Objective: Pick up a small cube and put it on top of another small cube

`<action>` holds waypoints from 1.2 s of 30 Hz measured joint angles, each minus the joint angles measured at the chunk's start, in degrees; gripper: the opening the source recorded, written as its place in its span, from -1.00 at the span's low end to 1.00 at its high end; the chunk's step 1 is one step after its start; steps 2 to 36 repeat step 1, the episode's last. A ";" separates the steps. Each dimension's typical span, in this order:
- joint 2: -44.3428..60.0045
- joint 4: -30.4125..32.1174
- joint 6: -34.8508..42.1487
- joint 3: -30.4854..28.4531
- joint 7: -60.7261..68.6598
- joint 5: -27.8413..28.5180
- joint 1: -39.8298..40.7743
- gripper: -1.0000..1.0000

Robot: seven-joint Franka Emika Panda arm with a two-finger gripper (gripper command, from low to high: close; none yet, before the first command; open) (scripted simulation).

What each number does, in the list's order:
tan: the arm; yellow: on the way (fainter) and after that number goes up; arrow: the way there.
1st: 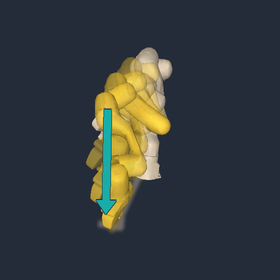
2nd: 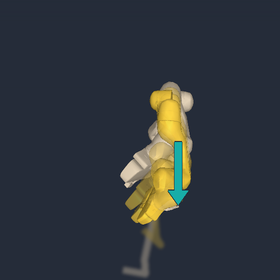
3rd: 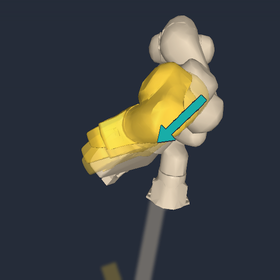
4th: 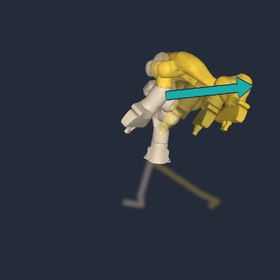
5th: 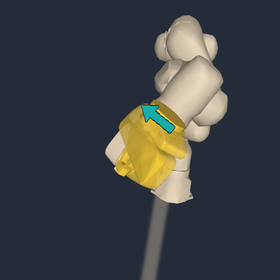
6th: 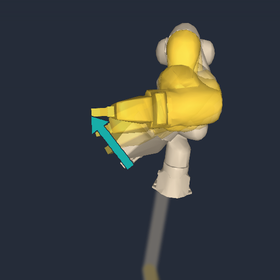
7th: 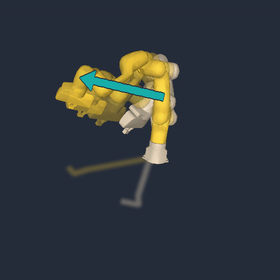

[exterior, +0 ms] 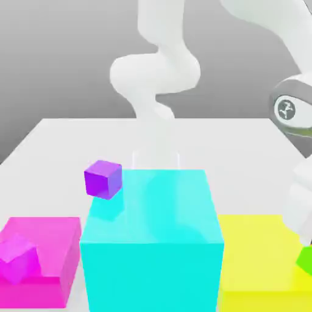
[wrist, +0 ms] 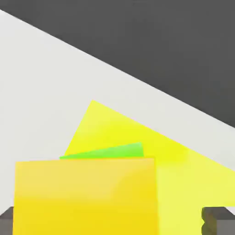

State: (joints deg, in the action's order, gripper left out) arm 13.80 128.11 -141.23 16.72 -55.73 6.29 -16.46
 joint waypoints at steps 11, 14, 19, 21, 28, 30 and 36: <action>-1.23 -0.32 1.46 0.17 0.42 -0.60 0.14 1.00; -1.23 -0.32 1.46 0.17 0.42 -0.60 0.14 1.00; -1.23 -0.32 1.46 0.17 0.42 -0.60 0.14 1.00; -1.23 -0.32 1.46 0.17 0.42 -0.60 0.14 1.00; -1.23 -0.32 1.46 0.17 0.42 -0.60 0.14 1.00; -1.23 -0.32 1.46 0.17 0.42 -0.60 0.14 1.00; -1.23 -0.32 1.46 0.17 0.42 -0.60 0.14 1.00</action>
